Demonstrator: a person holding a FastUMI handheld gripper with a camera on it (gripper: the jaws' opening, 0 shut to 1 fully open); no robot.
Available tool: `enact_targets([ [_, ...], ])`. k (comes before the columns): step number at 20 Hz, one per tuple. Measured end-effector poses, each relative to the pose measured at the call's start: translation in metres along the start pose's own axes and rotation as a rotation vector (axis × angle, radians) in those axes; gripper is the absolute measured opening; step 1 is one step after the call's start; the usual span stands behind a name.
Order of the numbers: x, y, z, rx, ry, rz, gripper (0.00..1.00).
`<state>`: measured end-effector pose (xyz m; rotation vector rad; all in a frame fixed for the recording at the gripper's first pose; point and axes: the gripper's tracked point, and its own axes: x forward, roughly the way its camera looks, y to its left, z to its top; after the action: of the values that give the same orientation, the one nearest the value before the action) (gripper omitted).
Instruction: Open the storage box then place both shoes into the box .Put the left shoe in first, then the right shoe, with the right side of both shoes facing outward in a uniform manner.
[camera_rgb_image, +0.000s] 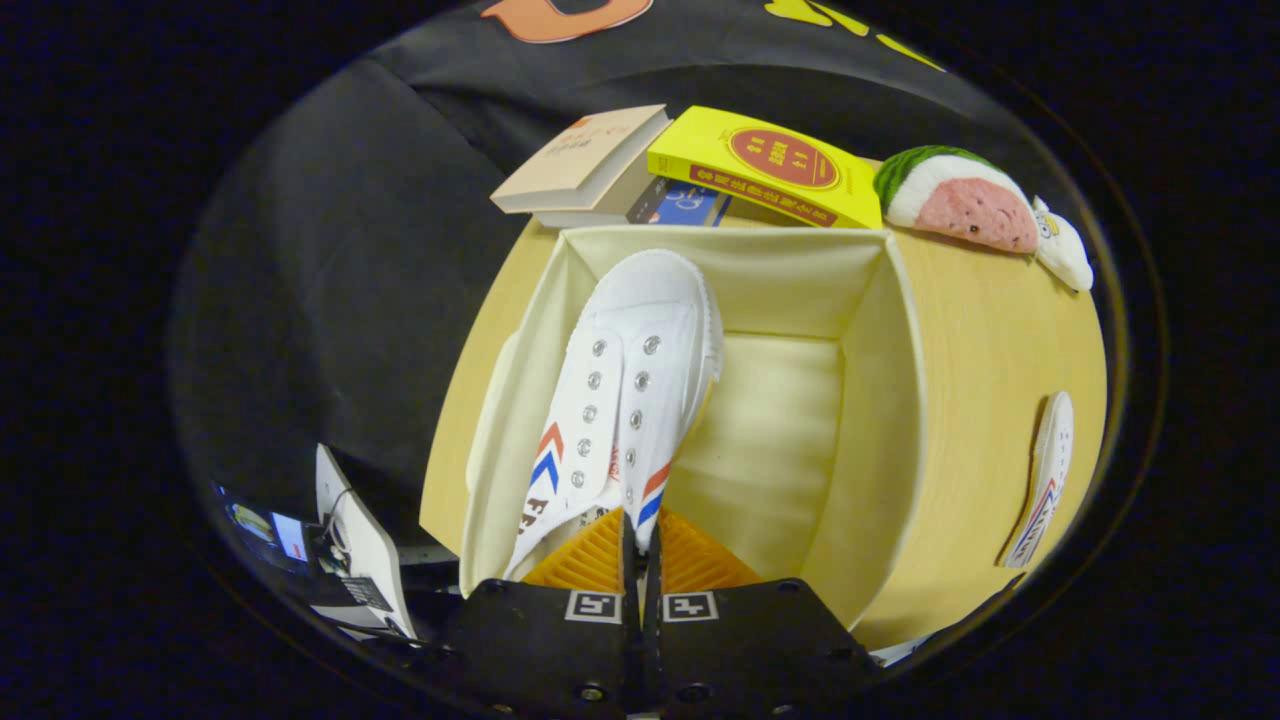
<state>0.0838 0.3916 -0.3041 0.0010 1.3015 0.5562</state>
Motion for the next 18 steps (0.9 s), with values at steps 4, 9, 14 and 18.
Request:
enact_targets([
  [4,0.033,-0.002,0.005,0.047,0.053,-0.027,0.00],
  [9,0.059,-0.004,-0.005,0.057,0.115,-0.064,0.00],
  [14,0.058,0.001,-0.008,-0.013,0.140,-0.043,0.12],
  [18,0.027,0.008,-0.017,-0.002,0.203,0.021,0.43],
])
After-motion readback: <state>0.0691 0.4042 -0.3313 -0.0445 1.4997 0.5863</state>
